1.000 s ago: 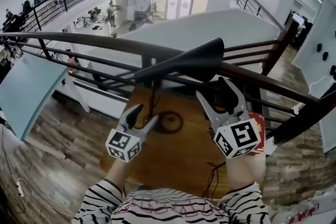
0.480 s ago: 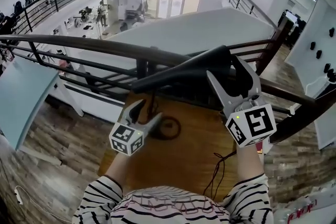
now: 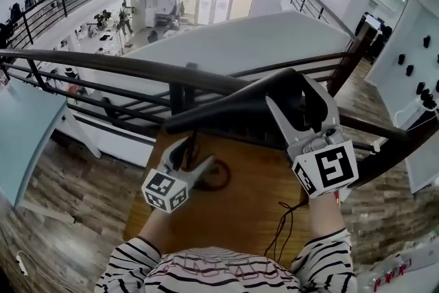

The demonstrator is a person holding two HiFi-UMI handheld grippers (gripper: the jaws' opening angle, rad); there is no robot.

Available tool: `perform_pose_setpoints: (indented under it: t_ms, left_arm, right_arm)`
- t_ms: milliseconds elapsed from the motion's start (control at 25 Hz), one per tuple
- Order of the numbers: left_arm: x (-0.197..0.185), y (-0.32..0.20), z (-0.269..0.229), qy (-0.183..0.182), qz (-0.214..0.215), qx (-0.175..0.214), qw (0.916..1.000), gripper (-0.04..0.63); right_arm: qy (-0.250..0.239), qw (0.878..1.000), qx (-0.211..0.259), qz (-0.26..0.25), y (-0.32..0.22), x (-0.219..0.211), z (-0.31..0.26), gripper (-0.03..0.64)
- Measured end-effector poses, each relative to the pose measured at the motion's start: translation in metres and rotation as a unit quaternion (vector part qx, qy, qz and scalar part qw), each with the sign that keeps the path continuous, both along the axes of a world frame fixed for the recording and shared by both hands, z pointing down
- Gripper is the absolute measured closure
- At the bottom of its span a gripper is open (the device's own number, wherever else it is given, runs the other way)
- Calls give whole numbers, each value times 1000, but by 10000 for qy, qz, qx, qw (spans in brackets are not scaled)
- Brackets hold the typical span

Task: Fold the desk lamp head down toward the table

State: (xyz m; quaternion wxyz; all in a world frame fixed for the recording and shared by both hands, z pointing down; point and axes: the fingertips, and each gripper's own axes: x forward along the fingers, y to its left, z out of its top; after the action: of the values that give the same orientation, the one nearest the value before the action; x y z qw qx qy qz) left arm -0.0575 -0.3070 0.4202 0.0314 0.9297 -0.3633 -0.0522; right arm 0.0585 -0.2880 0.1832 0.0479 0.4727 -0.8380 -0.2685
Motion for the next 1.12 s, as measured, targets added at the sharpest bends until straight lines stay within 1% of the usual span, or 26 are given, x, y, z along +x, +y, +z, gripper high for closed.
perform_pose_setpoints:
  t_ms: [160,360,520,760,1040,1120]
  left_arm:
    - [6,0,-2,138,53,34,9999,234]
    - [10,3,-2,18,141,112,9998,205]
    - [12,6,-3,59,249,112,9996,166]
    - [12,6,-3,119,309,76,9994,154]
    - [8,4,-7,458,300,-67,9985,150]
    - [8,5,-7,491,295,-81,9983,150]
  right_arm:
    - [18,9998,-149,144,-4,12,10,347]
    - [-213,9994,-206,202,-3,23,24,347]
    - [-291,9988,-246,296,-3,27,32,344]
    - [-397,9976,-454,352,-6,33,49,344]
    - [-543,9942,-813,456,-9,42,75,344]
    - [-619,9926,-926,481,-9,45,84,343]
